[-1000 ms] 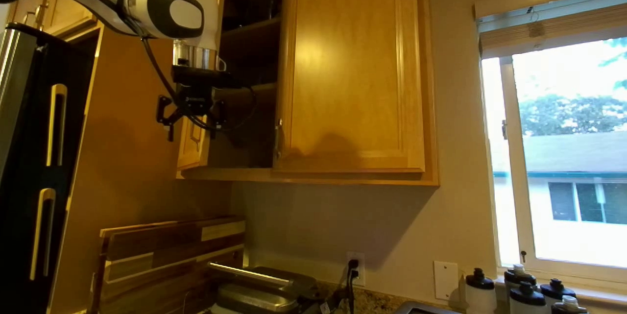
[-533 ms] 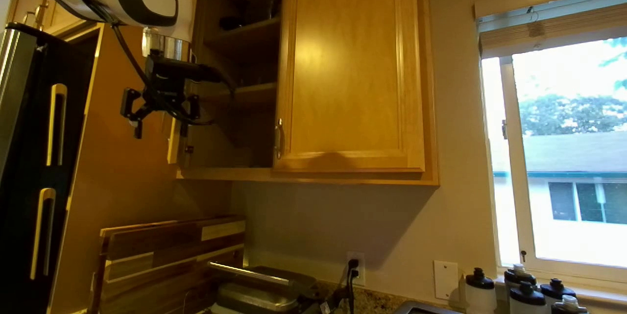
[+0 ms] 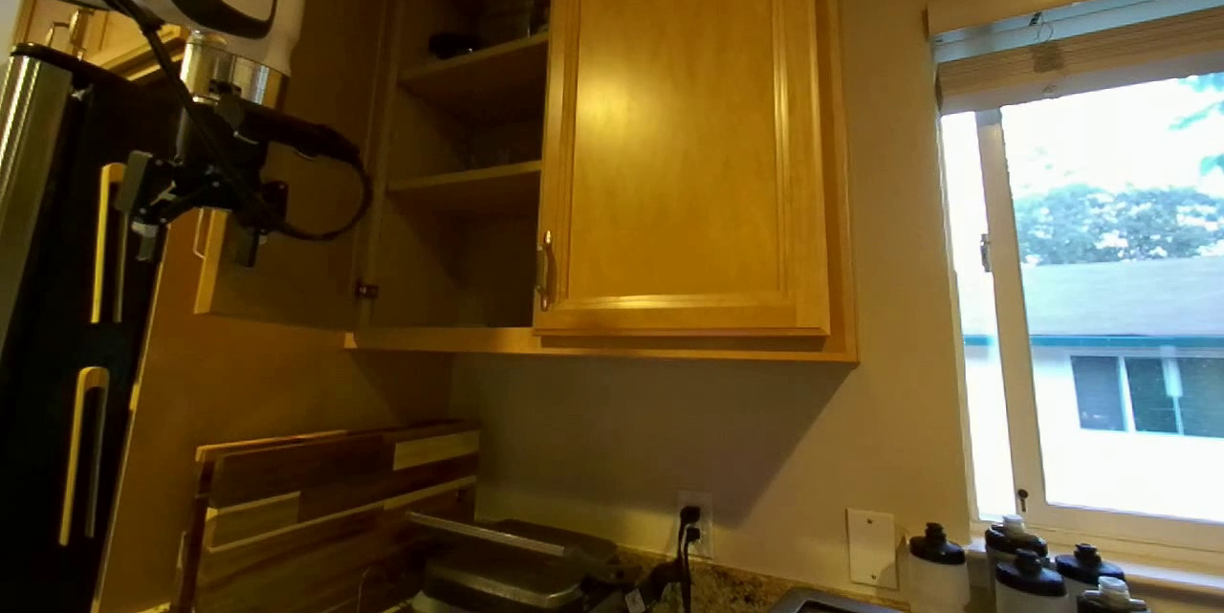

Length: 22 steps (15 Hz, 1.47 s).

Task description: Open the cabinet doors

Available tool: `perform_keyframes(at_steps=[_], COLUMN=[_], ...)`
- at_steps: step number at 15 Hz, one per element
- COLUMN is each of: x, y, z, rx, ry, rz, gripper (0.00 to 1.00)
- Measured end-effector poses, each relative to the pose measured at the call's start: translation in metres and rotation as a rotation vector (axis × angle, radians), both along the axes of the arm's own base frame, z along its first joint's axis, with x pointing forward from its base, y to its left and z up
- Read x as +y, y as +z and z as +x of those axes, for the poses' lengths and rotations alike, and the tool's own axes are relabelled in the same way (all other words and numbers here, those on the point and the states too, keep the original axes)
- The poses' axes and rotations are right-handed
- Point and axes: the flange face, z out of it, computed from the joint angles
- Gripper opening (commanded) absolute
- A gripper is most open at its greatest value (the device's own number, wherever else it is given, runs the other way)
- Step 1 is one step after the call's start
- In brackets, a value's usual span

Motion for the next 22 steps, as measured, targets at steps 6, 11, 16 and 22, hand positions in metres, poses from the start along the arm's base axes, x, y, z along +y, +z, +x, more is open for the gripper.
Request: perform_keyframes(at_steps=[6,11,16,22], x=[0.044,0.041,0.032,0.016], y=[-0.010,-0.007,-0.015,-0.036], z=[0.011,0.054,0.115,0.178], rx=[0.067,0.086,0.101,0.146], ry=[0.180,0.017,-0.250,-0.563], rz=[-0.004,0.023,0.057,0.068], gripper=[1.00,1.00,1.00,1.00])
